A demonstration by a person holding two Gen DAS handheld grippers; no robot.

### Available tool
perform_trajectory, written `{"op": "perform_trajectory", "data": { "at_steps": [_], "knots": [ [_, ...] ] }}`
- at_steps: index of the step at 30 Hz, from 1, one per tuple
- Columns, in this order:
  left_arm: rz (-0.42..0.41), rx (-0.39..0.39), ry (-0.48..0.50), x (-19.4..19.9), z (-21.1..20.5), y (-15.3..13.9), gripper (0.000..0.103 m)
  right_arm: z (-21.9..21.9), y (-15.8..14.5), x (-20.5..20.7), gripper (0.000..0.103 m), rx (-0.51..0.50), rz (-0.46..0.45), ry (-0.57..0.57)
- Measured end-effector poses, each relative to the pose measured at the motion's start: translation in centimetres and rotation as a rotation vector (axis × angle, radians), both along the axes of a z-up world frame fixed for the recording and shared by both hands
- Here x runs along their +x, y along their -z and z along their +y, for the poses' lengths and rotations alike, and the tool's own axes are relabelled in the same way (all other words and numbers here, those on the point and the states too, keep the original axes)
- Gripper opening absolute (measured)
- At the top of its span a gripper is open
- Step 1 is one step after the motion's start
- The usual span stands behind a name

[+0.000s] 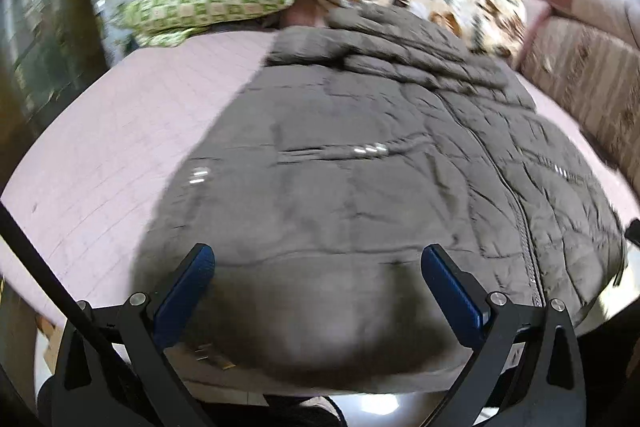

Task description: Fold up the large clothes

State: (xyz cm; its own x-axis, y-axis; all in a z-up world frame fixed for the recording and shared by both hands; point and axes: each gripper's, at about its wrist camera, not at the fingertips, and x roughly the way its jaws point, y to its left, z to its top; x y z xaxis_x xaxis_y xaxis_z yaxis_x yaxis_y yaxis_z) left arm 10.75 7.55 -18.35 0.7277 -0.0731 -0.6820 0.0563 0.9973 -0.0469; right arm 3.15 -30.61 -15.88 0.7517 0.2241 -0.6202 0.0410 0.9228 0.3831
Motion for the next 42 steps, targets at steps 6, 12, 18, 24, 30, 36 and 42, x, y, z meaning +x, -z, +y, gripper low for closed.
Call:
{"op": "perform_trajectory", "data": {
  "at_steps": [6,12,18,24,30,36,42],
  "knots": [
    [-0.023,-0.005,-0.183,-1.2,4.2,-1.0,0.103,-4.3,0.0,-0.9,0.081,0.085,0.014,0.157],
    [0.012,-0.064,-0.3,-0.8,7.1,0.0,0.103,-6.1,1.2,-0.4,0.081,0.155,0.059,0.225],
    [0.024,-0.065,-0.331,-0.5,7.5,0.6,0.103,-5.0,0.8,-0.5,0.081,0.095,0.047,0.21],
    [-0.034,0.094,-0.244,-0.9,3.6,0.1,0.103,-0.5,-0.2,-0.1,0.081,-0.068,-0.008,0.079],
    [-0.06,0.24,-0.164,-1.1,0.3,0.3,0.103,2.9,1.0,0.6,0.081,-0.114,0.029,-0.063],
    [-0.046,0.269,-0.147,-0.8,-0.5,0.7,0.103,3.1,1.5,0.8,0.081,-0.113,0.043,-0.072],
    [-0.041,0.267,-0.148,-0.8,-0.4,0.8,0.103,2.7,1.6,0.6,0.081,-0.088,0.053,-0.051]
  ]
}}
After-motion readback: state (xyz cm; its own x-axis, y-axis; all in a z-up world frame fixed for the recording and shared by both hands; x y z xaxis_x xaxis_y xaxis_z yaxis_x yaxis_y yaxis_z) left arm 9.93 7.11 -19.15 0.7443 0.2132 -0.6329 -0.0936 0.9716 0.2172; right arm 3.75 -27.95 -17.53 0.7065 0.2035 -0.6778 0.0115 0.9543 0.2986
